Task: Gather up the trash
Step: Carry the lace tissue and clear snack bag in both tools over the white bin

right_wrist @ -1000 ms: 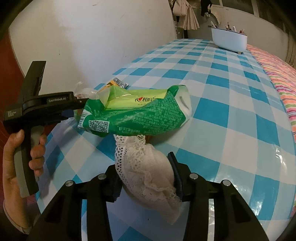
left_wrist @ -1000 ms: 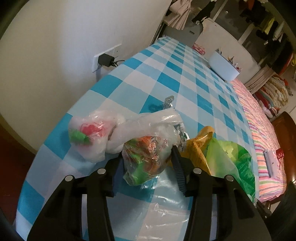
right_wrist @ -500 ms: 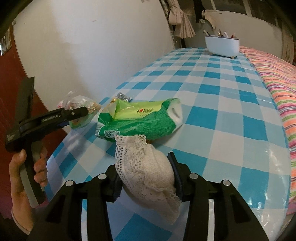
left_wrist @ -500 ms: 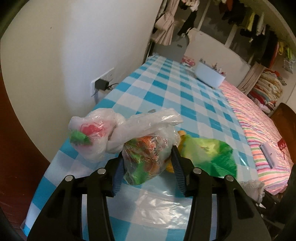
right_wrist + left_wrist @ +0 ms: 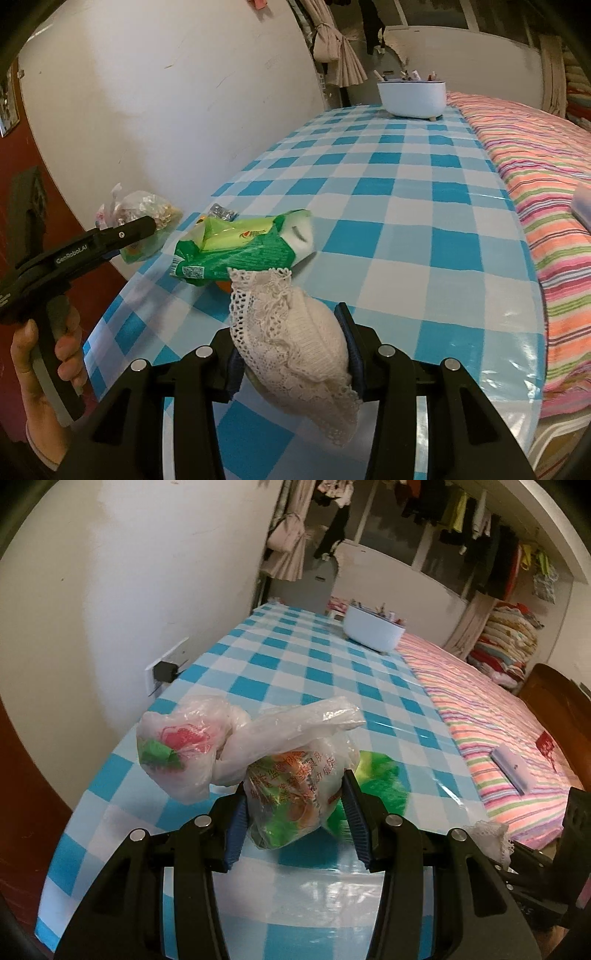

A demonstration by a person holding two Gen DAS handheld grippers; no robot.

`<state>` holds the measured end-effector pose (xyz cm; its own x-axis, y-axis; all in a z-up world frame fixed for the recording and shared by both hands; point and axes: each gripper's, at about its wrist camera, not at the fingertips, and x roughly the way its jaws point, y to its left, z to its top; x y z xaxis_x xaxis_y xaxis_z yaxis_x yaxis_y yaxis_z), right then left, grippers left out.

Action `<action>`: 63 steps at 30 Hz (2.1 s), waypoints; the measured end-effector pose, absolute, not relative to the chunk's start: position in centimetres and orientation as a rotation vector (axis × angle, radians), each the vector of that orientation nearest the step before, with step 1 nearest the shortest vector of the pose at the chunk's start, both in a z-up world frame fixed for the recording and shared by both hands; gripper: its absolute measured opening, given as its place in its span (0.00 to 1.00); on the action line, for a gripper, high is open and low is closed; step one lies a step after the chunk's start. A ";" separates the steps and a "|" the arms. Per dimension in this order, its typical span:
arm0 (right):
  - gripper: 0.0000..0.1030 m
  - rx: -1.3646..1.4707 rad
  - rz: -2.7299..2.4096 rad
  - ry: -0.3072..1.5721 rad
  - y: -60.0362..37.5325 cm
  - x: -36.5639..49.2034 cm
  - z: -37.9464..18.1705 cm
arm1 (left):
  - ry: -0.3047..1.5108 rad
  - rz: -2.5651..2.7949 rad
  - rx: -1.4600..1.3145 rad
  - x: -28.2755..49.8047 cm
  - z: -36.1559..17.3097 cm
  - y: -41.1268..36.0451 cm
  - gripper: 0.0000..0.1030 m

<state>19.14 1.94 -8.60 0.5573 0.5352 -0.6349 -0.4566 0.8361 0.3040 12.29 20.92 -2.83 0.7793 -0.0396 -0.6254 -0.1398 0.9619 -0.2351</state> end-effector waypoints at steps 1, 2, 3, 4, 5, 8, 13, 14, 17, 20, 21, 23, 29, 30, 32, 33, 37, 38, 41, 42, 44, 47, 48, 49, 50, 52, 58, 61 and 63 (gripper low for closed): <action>0.41 0.109 0.583 0.785 1.7 19.1 -8.6 | 0.676 0.048 -0.273 12.4 -2.8 20.5 0.45; 0.42 0.109 0.579 0.786 1.4 19.0 -8.6 | 0.675 0.041 -0.269 12.5 -2.7 20.1 0.45; 0.42 0.111 0.572 0.784 1.0 18.9 -8.6 | 0.676 0.033 -0.264 12.6 -2.7 19.7 0.45; 0.42 0.112 0.566 0.782 0.6 18.8 -8.5 | 0.675 0.025 -0.260 12.7 -2.7 19.2 0.45; 0.42 0.113 0.560 0.782 0.2 18.7 -8.5 | 0.673 0.016 -0.258 12.8 -2.5 18.8 0.45; 0.42 0.121 0.539 0.775 -1.0 18.6 -8.3 | 0.665 -0.008 -0.251 12.9 -2.3 17.4 0.45; 0.42 0.136 0.504 0.763 -3.2 18.1 -8.0 | 0.669 -0.051 -0.227 13.5 -2.4 14.9 0.45; 0.42 0.139 0.500 0.761 -3.5 18.1 -7.9 | 0.670 -0.059 -0.222 13.6 -2.5 14.3 0.45; 0.42 0.145 0.481 0.752 -4.7 17.7 -7.7 | 0.679 -0.087 -0.202 13.8 -2.8 12.5 0.45; 0.42 0.152 0.463 0.744 -6.0 17.2 -7.5 | 0.678 -0.112 -0.189 13.9 -2.8 11.0 0.45; 0.42 0.154 0.454 0.740 -6.4 17.1 -7.4 | 0.679 -0.121 -0.182 13.9 -2.7 10.3 0.45; 0.42 0.160 0.442 0.737 -7.3 16.8 -7.3 | 0.678 -0.136 -0.171 14.0 -2.6 9.3 0.45; 0.42 0.177 0.399 0.726 -9.8 15.9 -7.0 | 0.685 -0.183 -0.126 14.0 -2.9 6.4 0.45; 0.42 0.180 0.393 0.724 -10.2 15.6 -7.0 | 0.688 -0.190 -0.118 14.0 -3.0 5.9 0.45; 0.42 0.183 0.379 0.720 -11.0 15.3 -6.9 | 0.690 -0.203 -0.109 14.0 -3.2 5.1 0.45; 0.42 0.187 0.373 0.718 -11.4 15.2 -6.8 | 0.693 -0.213 -0.101 14.0 -3.2 4.5 0.45; 0.42 0.196 0.344 0.711 -13.0 14.4 -6.7 | 0.695 -0.238 -0.070 14.0 -3.3 2.7 0.45; 0.42 0.198 0.339 0.710 -13.3 14.2 -6.7 | 0.697 -0.249 -0.064 14.0 -3.4 2.1 0.45; 0.42 0.202 0.322 0.706 -14.1 13.8 -6.6 | 0.705 -0.273 -0.044 13.9 -3.7 0.4 0.45; 0.42 0.206 0.315 0.704 -14.6 13.5 -6.5 | 0.705 -0.280 -0.037 13.8 -3.8 -0.1 0.45; 0.42 0.210 0.303 0.702 -15.2 13.2 -6.5 | 0.707 -0.296 -0.025 13.7 -4.0 -1.1 0.45; 0.42 0.215 0.277 0.697 -16.4 12.4 -6.4 | 0.706 -0.316 -0.006 13.7 -4.0 -2.4 0.45; 0.42 0.218 0.270 0.696 -16.9 12.1 -6.4 | 0.707 -0.324 0.000 13.6 -4.1 -2.9 0.45; 0.42 0.221 0.264 0.696 -17.2 12.0 -6.4 | 0.709 -0.332 0.006 13.6 -4.2 -3.4 0.45; 0.42 0.224 0.258 0.695 -17.6 11.9 -6.4 | 0.711 -0.337 0.011 13.6 -4.3 -3.8 0.45; 0.42 0.227 0.242 0.695 -18.3 11.6 -6.4 | 0.714 -0.351 0.022 13.6 -4.5 -4.6 0.45; 0.42 0.236 0.195 0.706 -20.5 10.6 -6.7 | 0.715 -0.399 0.060 13.1 -4.8 -7.3 0.45; 0.42 0.245 0.169 0.717 -21.6 10.3 -7.1 | 0.714 -0.420 0.072 12.6 -4.8 -8.3 0.45; 0.42 0.251 0.151 0.721 -22.3 10.0 -7.3 | 0.710 -0.431 0.080 12.4 -4.7 -8.8 0.45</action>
